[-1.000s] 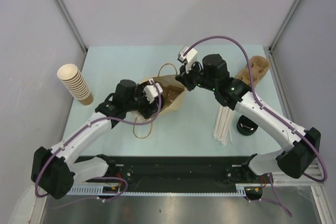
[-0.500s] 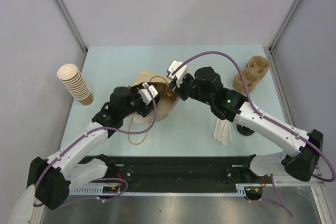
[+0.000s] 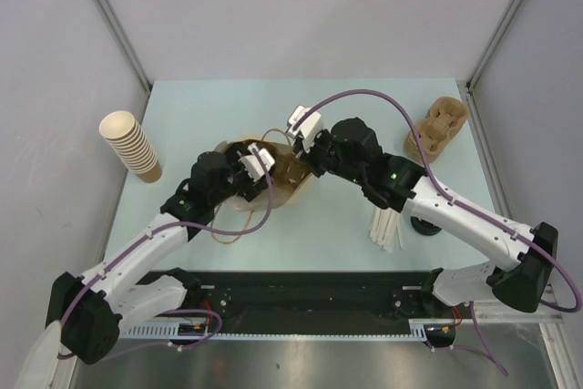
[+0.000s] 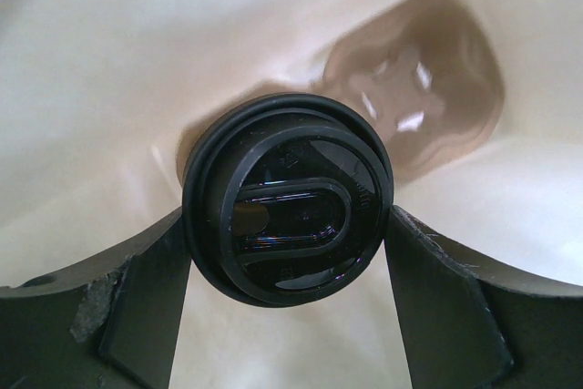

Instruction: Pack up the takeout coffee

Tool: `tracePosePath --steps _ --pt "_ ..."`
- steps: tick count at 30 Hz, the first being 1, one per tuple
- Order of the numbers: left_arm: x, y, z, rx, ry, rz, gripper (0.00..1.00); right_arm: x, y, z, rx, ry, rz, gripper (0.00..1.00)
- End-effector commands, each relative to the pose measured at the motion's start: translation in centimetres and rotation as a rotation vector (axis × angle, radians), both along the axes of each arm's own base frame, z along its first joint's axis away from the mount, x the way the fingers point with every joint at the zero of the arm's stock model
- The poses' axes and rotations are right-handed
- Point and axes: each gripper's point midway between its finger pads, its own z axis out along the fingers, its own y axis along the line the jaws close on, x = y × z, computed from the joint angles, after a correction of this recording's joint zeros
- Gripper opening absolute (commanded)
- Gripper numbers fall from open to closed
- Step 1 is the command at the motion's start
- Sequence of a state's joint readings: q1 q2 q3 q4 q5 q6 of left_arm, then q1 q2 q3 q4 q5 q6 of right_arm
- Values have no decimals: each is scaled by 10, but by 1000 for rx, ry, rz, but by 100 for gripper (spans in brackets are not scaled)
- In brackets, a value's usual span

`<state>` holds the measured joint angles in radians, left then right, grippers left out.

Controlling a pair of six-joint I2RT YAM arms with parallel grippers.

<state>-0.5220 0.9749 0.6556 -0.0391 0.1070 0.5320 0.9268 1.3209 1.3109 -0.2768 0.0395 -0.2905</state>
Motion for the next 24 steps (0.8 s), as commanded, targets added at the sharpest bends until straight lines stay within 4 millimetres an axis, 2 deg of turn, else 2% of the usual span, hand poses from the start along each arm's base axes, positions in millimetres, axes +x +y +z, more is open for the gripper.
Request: tracePosePath --steps 1,6,12,19,20,24 --pt "13 4 6 -21 21 79 0 4 2 34 84 -32 -42 0" --pt "9 -1 3 -96 79 85 1 5 0 31 65 -40 -46 0" --pt "13 -1 8 -202 119 133 1 2 1 25 62 -12 -19 0" --pt "26 8 10 -271 170 242 1 7 1 19 67 17 -13 0" --pt "29 7 18 -301 169 254 1 6 1 19 70 21 -13 0" --pt "36 8 24 -348 170 305 1 3 4 18 82 41 26 0"
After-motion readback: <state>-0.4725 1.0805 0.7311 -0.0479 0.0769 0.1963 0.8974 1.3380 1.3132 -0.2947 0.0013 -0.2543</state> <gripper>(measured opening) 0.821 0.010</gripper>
